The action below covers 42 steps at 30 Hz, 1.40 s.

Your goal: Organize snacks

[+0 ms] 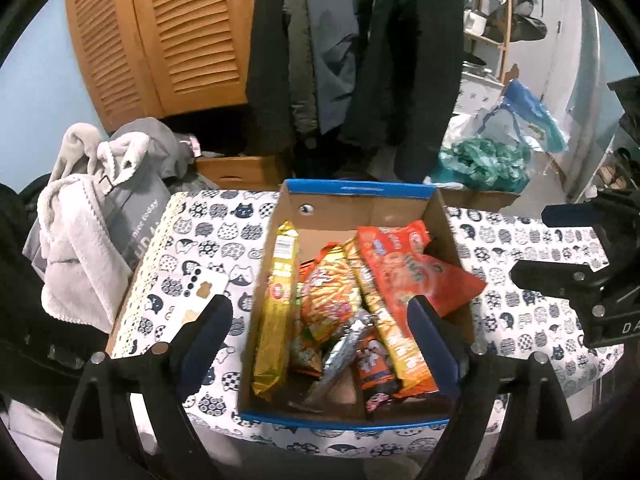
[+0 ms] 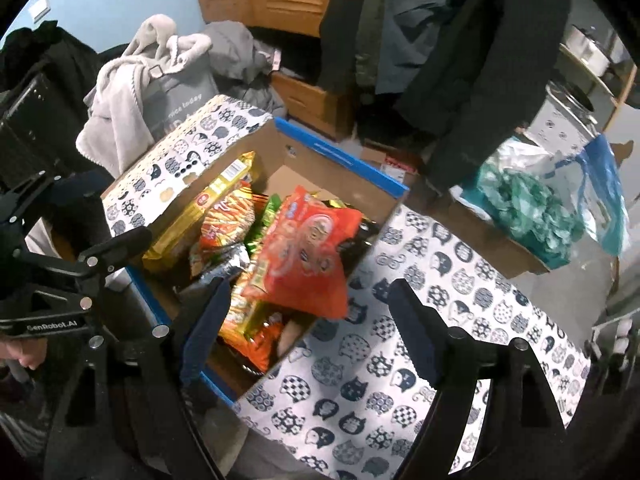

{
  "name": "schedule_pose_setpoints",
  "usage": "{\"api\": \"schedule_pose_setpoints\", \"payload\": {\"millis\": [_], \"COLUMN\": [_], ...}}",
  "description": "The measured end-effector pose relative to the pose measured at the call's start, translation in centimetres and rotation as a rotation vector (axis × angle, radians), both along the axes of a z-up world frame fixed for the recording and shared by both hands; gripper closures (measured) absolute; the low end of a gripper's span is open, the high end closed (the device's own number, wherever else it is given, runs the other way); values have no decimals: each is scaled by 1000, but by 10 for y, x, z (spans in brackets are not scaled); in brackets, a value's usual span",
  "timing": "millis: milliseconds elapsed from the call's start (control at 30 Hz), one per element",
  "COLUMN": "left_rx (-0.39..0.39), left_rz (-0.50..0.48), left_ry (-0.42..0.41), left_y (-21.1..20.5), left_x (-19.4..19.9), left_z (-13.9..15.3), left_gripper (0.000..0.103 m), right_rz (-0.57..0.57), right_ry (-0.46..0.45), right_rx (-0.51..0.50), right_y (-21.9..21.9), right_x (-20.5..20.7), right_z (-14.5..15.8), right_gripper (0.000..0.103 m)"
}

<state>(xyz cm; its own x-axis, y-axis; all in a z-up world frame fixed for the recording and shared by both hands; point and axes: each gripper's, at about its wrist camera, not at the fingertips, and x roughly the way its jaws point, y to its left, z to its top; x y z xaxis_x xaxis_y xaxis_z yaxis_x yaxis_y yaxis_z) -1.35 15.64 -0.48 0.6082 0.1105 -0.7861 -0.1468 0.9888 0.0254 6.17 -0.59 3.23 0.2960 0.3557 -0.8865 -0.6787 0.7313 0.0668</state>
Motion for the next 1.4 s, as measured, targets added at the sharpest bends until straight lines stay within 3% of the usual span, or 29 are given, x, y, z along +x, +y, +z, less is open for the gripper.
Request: {"api": "schedule_pose_setpoints", "payload": {"millis": [167, 467, 1400], "left_rx": [19, 34, 81], "left_rz": [-10, -26, -88], "left_ry": [-35, -63, -60], "left_y": [-14, -30, -60], "left_x": [-6, -10, -5], "left_z": [6, 9, 11], "left_gripper": [3, 3, 3], "right_rz": [-33, -52, -86], "right_ry": [-49, -91, -65], "right_rx": [19, 35, 69], "right_y": [-22, -45, -72], "right_x": [-5, -12, -11], "right_z": [9, 13, 7], "right_gripper": [22, 22, 22]}}
